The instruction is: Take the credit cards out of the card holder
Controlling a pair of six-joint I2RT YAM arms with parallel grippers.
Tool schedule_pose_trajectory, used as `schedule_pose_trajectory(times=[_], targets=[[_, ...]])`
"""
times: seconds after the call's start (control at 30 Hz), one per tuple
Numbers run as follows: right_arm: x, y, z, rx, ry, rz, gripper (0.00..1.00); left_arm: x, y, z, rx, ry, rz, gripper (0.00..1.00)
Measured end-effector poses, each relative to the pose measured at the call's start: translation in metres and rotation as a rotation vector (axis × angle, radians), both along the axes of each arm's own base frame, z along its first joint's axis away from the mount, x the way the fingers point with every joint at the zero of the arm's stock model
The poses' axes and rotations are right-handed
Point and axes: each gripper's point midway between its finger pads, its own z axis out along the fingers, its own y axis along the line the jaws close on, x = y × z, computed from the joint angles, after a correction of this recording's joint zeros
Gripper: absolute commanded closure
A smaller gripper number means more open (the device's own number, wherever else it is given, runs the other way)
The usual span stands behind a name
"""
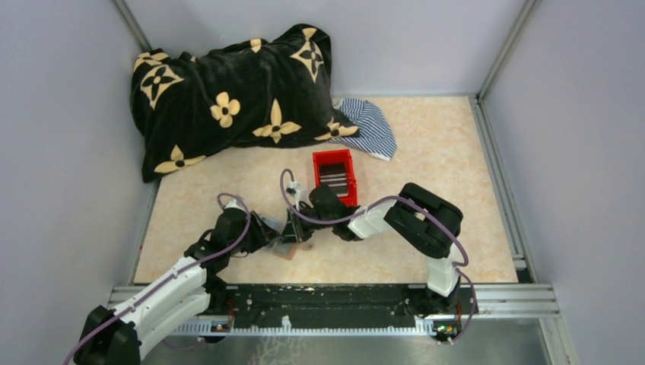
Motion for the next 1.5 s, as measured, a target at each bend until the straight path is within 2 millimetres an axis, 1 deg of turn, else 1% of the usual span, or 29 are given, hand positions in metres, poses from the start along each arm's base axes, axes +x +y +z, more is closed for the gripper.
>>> schedule_pose_trajectory(times=[0.1, 0.17, 0.3, 0.43, 0.53, 0.6, 0.67, 0.7, 0.73, 0.8, 0.87, 0.9, 0.97, 1.03, 1.13, 1.2, 1.27, 1.33, 1.4, 1.5], targets=[[0.006, 0.009, 0.012, 0.035, -0.027, -0.005, 0.85, 0.001, 0.000, 0.001, -0.004, -0.005, 0.001, 0.51], [0.006, 0.011, 0.014, 0.036, -0.029, -0.003, 0.85, 0.001, 0.000, 0.001, -0.005, -0.007, 0.003, 0.51], [0.007, 0.015, 0.009, 0.023, -0.018, 0.003, 0.85, 0.003, 0.001, 0.002, -0.003, -0.015, 0.011, 0.50], [0.008, 0.018, 0.003, 0.013, -0.009, 0.011, 0.85, 0.003, 0.005, 0.005, 0.006, -0.031, 0.019, 0.46], [0.010, 0.019, -0.006, -0.007, -0.013, 0.002, 0.85, 0.003, 0.005, 0.016, 0.004, -0.055, 0.011, 0.45], [0.014, 0.019, -0.010, -0.020, -0.028, -0.019, 0.85, 0.006, 0.002, 0.033, -0.007, -0.096, -0.006, 0.45], [0.020, 0.020, -0.009, -0.026, -0.047, -0.035, 0.85, 0.012, -0.002, 0.059, -0.024, -0.162, -0.028, 0.44], [0.024, 0.023, -0.006, -0.021, -0.060, -0.041, 0.85, 0.015, -0.004, 0.073, -0.032, -0.192, -0.036, 0.44], [0.028, 0.026, -0.003, -0.016, -0.075, -0.048, 0.85, 0.020, -0.007, 0.090, -0.038, -0.232, -0.045, 0.44], [0.037, 0.031, 0.005, -0.004, -0.101, -0.062, 0.85, 0.025, -0.009, 0.112, -0.045, -0.281, -0.053, 0.44], [0.043, 0.037, 0.013, 0.009, -0.124, -0.069, 0.85, 0.030, -0.010, 0.128, -0.041, -0.315, -0.058, 0.44], [0.046, 0.040, 0.016, 0.015, -0.134, -0.071, 0.85, 0.031, -0.010, 0.131, -0.037, -0.322, -0.059, 0.44], [0.052, 0.046, 0.021, 0.020, -0.151, -0.073, 0.85, 0.032, -0.009, 0.130, -0.024, -0.321, -0.062, 0.43], [0.057, 0.051, 0.021, 0.019, -0.164, -0.072, 0.85, 0.031, -0.007, 0.124, -0.005, -0.310, -0.064, 0.43], [0.061, 0.054, 0.012, -0.003, -0.165, -0.070, 0.85, 0.030, -0.003, 0.112, 0.018, -0.291, -0.057, 0.43], [0.059, 0.051, 0.002, -0.034, -0.153, -0.070, 0.85, 0.029, 0.001, 0.099, 0.042, -0.269, -0.041, 0.43], [0.059, 0.047, -0.004, -0.058, -0.145, -0.074, 0.85, 0.028, 0.006, 0.083, 0.071, -0.231, -0.021, 0.43], [0.058, 0.042, -0.010, -0.071, -0.141, -0.078, 0.84, 0.028, 0.010, 0.072, 0.093, -0.197, 0.000, 0.42], [0.052, 0.034, -0.016, -0.091, -0.131, -0.077, 0.84, 0.032, 0.012, 0.063, 0.120, -0.171, 0.014, 0.40], [0.038, 0.019, -0.025, -0.129, -0.127, -0.063, 0.84, 0.041, 0.015, 0.053, 0.177, -0.123, 0.039, 0.40]])
